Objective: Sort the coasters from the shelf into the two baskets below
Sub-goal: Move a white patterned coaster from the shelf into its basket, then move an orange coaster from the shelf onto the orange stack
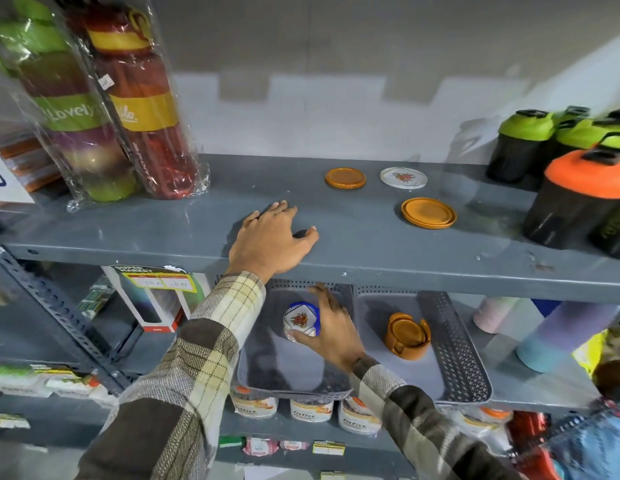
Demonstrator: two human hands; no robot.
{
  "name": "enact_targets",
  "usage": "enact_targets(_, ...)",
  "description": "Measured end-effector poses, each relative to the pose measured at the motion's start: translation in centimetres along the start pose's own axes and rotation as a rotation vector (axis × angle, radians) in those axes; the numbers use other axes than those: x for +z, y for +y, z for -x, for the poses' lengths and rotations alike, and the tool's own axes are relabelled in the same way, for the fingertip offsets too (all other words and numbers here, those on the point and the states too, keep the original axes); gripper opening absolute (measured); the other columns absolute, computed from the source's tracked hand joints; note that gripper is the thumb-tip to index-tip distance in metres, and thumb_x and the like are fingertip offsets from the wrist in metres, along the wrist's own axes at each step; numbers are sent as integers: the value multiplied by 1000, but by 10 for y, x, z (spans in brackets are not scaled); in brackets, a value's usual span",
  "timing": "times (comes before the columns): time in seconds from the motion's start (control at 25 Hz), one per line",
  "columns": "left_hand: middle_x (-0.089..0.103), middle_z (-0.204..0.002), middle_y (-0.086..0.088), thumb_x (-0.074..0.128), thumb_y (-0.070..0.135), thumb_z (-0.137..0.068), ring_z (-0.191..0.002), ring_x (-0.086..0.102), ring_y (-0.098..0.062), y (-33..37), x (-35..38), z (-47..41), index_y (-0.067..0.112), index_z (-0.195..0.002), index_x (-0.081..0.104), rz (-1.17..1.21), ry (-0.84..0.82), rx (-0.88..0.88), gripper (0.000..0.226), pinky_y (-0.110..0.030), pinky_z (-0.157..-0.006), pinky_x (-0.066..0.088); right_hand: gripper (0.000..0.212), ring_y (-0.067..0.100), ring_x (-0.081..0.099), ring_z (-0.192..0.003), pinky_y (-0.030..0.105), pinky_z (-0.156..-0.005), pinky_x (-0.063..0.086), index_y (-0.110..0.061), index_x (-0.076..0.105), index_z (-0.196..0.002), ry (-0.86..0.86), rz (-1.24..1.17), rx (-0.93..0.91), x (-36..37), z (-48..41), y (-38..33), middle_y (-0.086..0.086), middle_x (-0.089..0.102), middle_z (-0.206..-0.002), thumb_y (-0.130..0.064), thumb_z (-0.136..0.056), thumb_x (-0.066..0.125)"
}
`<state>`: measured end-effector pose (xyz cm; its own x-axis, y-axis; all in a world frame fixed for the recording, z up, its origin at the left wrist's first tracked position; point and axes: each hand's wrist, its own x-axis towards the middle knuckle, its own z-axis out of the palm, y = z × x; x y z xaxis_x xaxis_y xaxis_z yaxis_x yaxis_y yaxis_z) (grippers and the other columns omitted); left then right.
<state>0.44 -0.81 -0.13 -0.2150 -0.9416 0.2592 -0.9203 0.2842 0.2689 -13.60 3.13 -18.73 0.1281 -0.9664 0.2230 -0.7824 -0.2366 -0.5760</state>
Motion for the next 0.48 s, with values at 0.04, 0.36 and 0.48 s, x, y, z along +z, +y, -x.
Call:
enact_targets(0.04, 27, -160, 0, 39, 58, -92, -147, 21, -15, 0, 0, 0, 18, -152, 36, -2, -5, -1, 72, -38, -120, 13, 91, 22, 52, -132, 44, -107, 45, -24, 32, -148, 22, -8, -24, -13, 9, -7, -2, 43, -154, -60, -76, 75)
enact_targets(0.36, 16, -163, 2, 30, 60, -94, -149, 12, -13, 1, 2, 0, 19, -155, 26, -55, -60, 12, 74, -38, -121, 7, 56, -1, 47, -136, 31, -108, 45, -29, 64, -129, 340, -60, -289, -132, 86, -61, -16, 58, -142, -53, -80, 78)
enact_targets(0.48, 15, -164, 3, 30, 60, -95, -149, 12, -13, -1, 1, 0, 20, -156, 24, -57, -70, 7, 73, -38, -121, 7, 55, 2, 50, -135, 33, -103, 45, -25, 66, -128, 489, -49, -357, -175, 94, -78, -15, 60, -140, -52, -81, 78)
